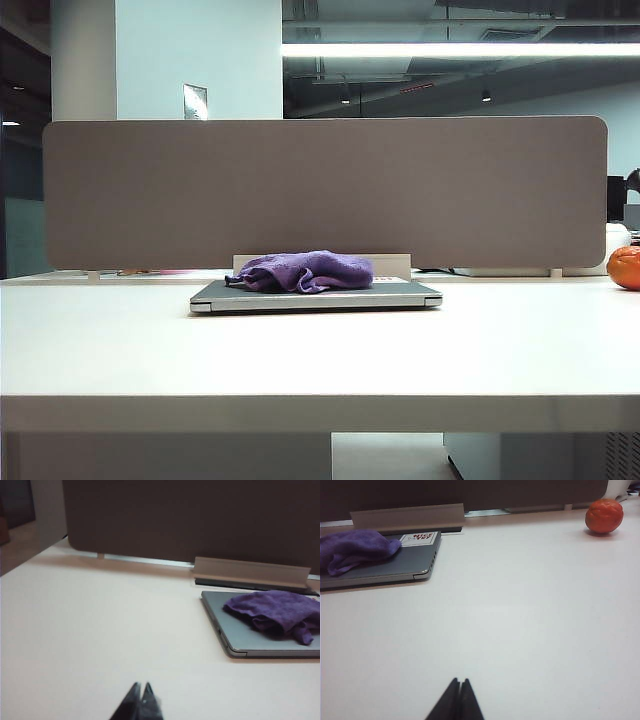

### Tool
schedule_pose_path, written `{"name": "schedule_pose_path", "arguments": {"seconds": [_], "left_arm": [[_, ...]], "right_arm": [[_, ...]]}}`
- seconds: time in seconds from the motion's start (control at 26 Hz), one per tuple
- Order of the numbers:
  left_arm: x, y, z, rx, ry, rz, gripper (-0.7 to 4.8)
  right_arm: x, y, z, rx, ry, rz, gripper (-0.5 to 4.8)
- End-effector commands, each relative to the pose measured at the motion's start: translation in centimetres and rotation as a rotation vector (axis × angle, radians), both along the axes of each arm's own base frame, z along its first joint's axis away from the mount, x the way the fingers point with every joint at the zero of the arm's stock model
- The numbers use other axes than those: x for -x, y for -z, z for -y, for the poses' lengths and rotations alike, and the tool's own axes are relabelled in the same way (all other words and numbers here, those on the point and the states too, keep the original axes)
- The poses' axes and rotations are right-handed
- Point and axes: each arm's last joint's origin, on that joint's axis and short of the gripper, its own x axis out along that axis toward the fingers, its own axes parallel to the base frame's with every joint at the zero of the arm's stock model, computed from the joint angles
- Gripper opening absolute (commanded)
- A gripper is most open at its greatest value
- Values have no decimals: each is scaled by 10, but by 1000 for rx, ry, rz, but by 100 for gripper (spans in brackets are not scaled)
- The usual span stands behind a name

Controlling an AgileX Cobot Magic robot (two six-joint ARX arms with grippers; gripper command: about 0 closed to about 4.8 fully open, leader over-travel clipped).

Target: Pick up the purple rag and put it over the laptop.

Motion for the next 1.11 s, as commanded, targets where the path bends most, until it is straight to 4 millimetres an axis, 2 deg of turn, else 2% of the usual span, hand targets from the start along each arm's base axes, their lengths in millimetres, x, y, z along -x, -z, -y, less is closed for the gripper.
{"name": "schedule_pose_path", "arguments": {"seconds": [0.04, 0.31, 0.58, 1.11], "left_arm": [[5, 11, 0, -36, 10, 41, -6], [10, 24, -1, -42, 7, 47, -5], [16, 24, -4, -77, -7, 62, -5], [16, 25, -3, -118, 14, 44, -5]], "right_arm": [[0, 0, 0, 3, 5, 8, 22], [0, 0, 0, 3, 5, 9, 22], [0, 0, 0, 3, 5, 9, 22], [0, 0, 0, 3, 5, 9, 22]]}}
